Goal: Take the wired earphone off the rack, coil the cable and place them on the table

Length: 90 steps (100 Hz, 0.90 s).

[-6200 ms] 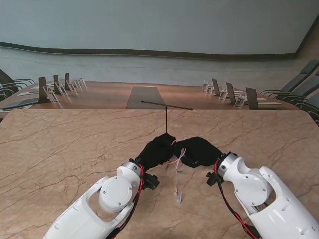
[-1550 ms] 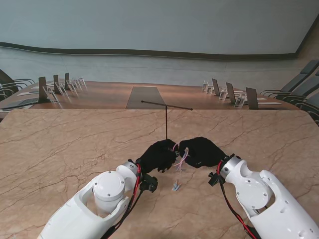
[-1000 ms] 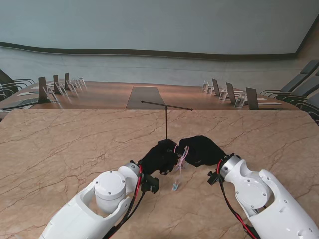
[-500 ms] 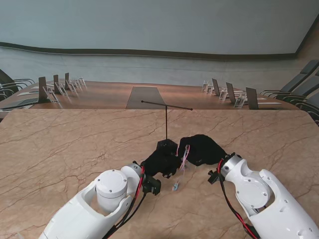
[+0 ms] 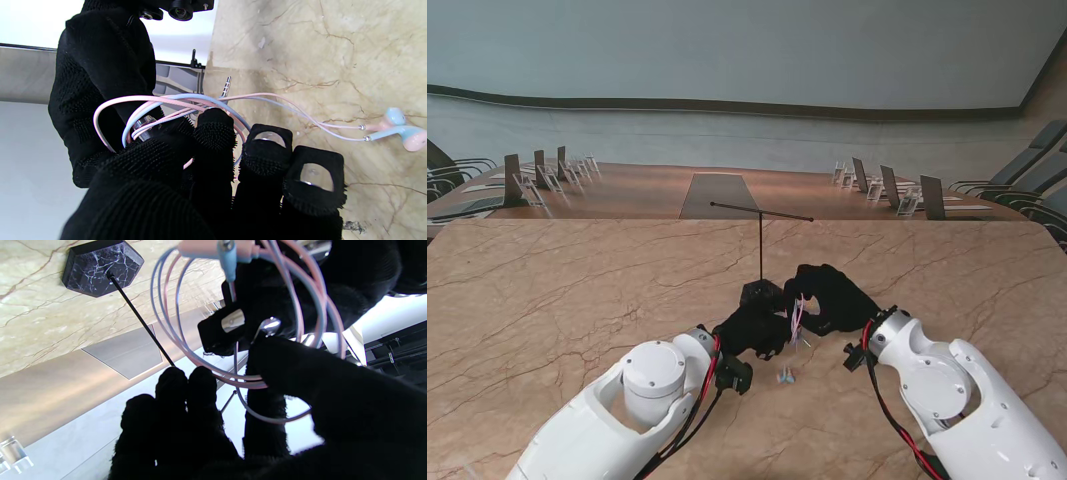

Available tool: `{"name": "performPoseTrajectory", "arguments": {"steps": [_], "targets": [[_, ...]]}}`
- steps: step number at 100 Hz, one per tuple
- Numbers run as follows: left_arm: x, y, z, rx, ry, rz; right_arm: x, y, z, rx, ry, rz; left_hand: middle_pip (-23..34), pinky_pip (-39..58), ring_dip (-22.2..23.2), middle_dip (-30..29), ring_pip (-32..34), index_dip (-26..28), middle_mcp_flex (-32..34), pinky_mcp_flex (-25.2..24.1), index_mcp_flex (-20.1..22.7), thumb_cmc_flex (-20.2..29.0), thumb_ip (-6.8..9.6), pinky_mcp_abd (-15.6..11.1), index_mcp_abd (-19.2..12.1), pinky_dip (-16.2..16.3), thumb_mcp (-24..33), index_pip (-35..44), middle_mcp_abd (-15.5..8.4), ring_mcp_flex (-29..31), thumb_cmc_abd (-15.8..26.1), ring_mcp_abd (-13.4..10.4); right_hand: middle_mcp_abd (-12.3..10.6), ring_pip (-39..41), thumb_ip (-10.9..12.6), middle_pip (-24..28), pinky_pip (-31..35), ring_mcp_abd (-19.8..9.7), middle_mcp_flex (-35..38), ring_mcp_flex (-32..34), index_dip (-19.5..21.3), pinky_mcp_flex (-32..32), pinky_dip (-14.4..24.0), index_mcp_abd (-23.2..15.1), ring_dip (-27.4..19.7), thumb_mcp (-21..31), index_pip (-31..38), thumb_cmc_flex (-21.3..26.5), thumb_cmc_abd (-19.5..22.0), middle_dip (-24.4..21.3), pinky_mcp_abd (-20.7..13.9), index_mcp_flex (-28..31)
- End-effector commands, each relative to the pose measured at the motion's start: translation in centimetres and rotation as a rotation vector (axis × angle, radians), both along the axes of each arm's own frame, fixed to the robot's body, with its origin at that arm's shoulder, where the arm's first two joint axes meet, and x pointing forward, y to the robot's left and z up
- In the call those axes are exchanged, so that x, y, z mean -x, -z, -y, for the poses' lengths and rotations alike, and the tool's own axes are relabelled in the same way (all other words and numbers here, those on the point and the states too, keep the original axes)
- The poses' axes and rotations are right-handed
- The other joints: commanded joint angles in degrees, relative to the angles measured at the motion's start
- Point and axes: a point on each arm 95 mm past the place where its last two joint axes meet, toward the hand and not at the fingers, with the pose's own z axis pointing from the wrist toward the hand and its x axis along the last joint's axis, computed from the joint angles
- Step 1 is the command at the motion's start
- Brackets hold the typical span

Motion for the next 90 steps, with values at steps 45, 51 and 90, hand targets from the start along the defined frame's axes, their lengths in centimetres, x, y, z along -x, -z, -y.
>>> {"name": "performPoseTrajectory", "arguments": {"steps": [45, 51, 90], "targets": [[0.15, 0.07, 0.20, -0.009, 0.020, -0.010, 0.22, 0.08, -0.28, 0.014, -0.014, -0.006, 0.3, 4.7, 0.4, 0.8, 1.2, 3.6, -0.5, -1.9, 4.2, 7.2, 6.29, 0.9, -7.1, 1.6, 2.3, 12.8, 0.5, -1.9, 4.2, 1.9, -8.2, -12.0, -0.4, -13.2, -10.5, -11.4, -19.0, -17.6, -0.7, -7.6, -16.6, -6.4, -26.2, 5.1, 6.5, 4.6, 2.3, -21.6, -12.1, 5.9], [0.14, 0.10, 0.19, -0.010, 0.025, -0.010, 0.18, 0.09, -0.35, 0.013, -0.019, -0.006, 0.0, 4.0, 0.5, 0.8, 0.8, 3.5, -1.0, -3.2, 3.7, 7.1, 6.28, 0.8, -7.3, 2.0, 2.0, 12.4, 0.6, -2.9, 4.0, 2.0, -9.0, -9.9, 0.2, -12.0, -9.8, -11.5, -15.1, -16.6, -0.4, -7.5, -16.2, -6.2, -25.3, 5.0, 6.5, 4.5, 2.1, -21.0, -11.9, 6.1], [0.09, 0.55, -0.22, -0.035, 0.084, 0.000, 0.26, 0.01, -0.35, 0.019, -0.027, -0.012, -10.2, -12.2, 1.6, 4.4, -9.8, -5.7, -12.7, -21.7, -7.7, 10.1, 4.80, -3.1, -8.0, 10.6, -17.5, 3.4, 3.6, -18.7, 5.4, 2.6, -11.6, -9.6, -1.5, -15.3, -7.1, -11.6, -9.4, -13.9, -1.9, -7.3, -15.3, -4.7, -23.1, 4.4, 8.9, 5.4, 2.4, -20.4, -12.9, 3.3]]}}
